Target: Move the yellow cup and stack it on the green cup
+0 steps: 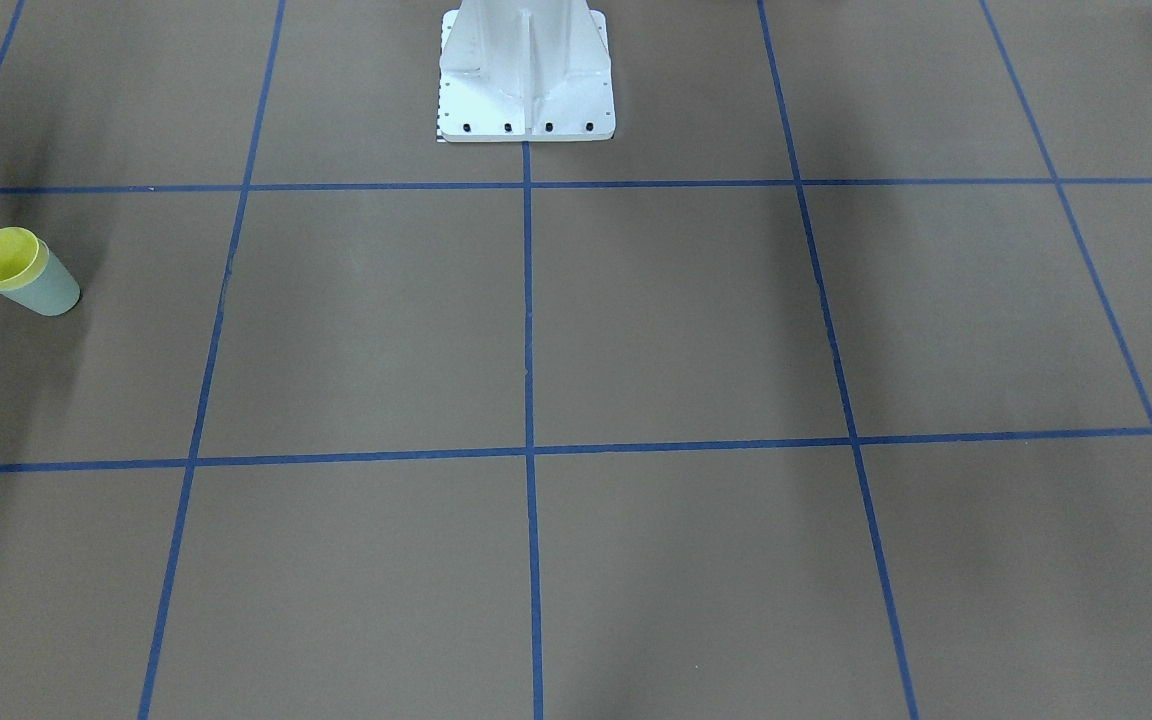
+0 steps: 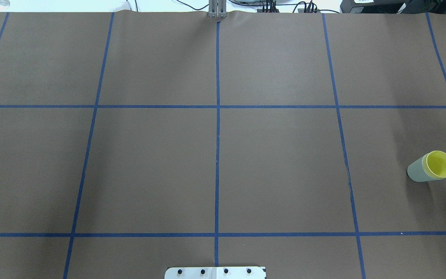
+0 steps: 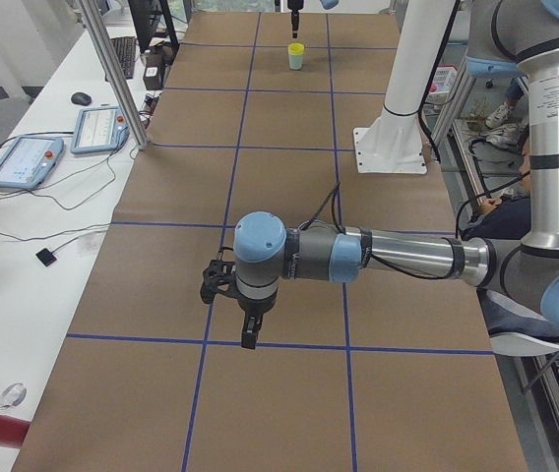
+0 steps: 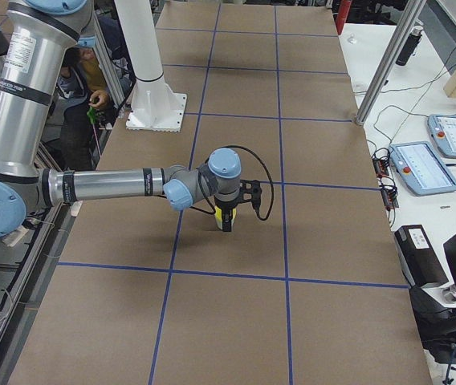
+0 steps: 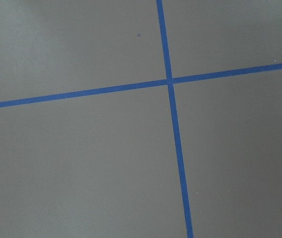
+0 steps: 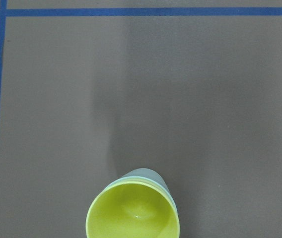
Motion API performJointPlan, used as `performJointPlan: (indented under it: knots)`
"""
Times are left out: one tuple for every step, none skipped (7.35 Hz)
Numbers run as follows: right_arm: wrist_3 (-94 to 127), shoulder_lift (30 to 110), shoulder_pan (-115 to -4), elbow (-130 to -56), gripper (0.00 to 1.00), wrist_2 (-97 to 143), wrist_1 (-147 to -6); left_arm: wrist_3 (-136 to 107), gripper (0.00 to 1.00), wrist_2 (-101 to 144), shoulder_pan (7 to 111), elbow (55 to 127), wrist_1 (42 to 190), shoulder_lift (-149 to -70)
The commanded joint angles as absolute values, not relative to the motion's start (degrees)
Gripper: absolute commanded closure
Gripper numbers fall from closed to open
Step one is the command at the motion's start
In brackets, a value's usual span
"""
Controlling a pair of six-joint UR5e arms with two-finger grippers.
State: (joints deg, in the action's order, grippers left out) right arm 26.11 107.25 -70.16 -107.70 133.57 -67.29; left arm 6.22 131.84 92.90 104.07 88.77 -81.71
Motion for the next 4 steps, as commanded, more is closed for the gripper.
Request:
performJointPlan:
  knots:
    - [14.7, 107.0, -76.7, -101.2, 0.0, 132.8, -67.7, 6.2, 0.0, 131.8, 92.9, 104.0, 88.8, -81.7]
    - [9.9, 106.4, -79.3, -101.1, 0.0, 132.7, -71.7, 6.2, 0.0, 131.8, 92.9, 104.0, 88.8, -81.6]
    - [3.9, 103.9, -82.8, -101.6, 0.0, 132.4, -78.9, 6.2, 0.0, 131.8, 92.9, 104.0, 88.8, -81.5]
    - [-0.2, 100.2, -84.8, -101.7, 0.0, 130.4, -86.3, 6.2, 0.0, 131.7, 92.9, 104.0, 88.8, -81.4]
